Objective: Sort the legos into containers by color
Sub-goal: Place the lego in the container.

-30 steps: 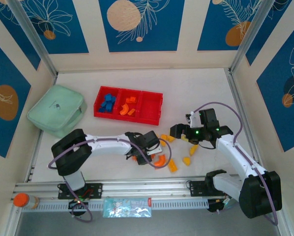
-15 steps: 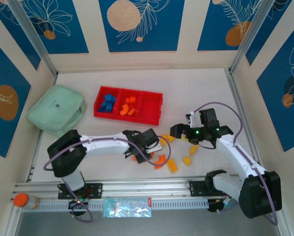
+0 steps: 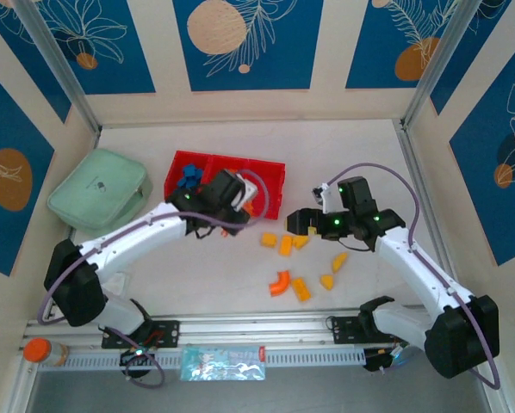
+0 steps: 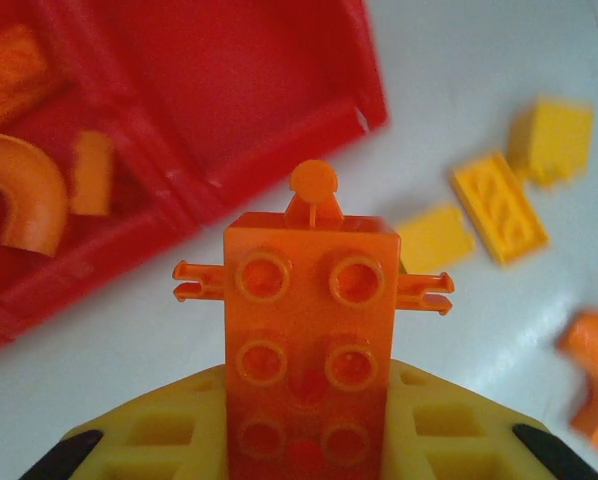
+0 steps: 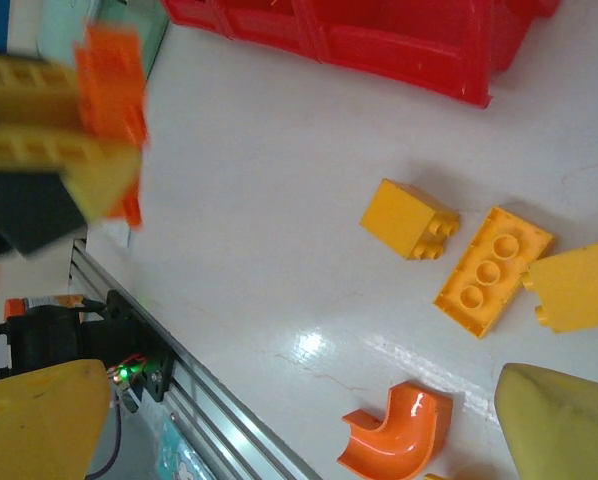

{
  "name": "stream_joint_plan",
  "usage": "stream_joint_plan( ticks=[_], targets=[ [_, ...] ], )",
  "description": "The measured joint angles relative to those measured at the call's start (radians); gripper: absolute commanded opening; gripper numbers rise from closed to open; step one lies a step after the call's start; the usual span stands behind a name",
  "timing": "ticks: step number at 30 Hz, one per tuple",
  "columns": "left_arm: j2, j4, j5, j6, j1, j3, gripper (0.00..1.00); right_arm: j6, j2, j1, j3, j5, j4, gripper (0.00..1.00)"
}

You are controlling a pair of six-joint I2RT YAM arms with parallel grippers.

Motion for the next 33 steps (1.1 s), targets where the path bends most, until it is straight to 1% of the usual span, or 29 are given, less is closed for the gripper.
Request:
stream_joint_plan(
  ticks=[2, 6, 12, 17, 19, 22, 26, 33],
  targets=[
    [0.036, 0.005, 0.003, -0.039, 0.060, 0.053, 0.20, 0.003, 0.006, 0.006, 0.005, 0.009, 0.001, 0.99],
    [0.168, 0.018, 0.009, -0.114, 0.163, 0.160, 0.20, 0.004, 0.010, 0.015, 0.005, 0.016, 0.006, 0.99],
    [0.418, 0.019, 0.016, -0.194, 0.245, 0.342, 0.20, 0.008, 0.022, 0.016, 0.005, 0.026, 0.018, 0.99],
    [0.533, 0.017, -0.008, -0.241, 0.273, 0.414, 0.23, 0.011, 0.037, 0.019, 0.005, 0.026, 0.041, 0.99],
    [0.562, 0.010, -0.016, -0.248, 0.278, 0.443, 0.26, 0.011, 0.054, 0.023, 0.005, 0.025, 0.050, 0.99],
    [0.590, 0.007, -0.023, -0.249, 0.280, 0.477, 0.35, 0.012, 0.083, 0.029, 0.005, 0.024, 0.066, 0.99],
    [0.594, -0.002, -0.030, -0.249, 0.280, 0.483, 0.46, 0.021, 0.103, 0.035, 0.006, 0.018, 0.089, 0.99],
    [0.591, -0.023, -0.052, -0.248, 0.280, 0.486, 0.50, 0.024, 0.109, 0.036, 0.038, 0.017, 0.103, 0.99]
  ],
)
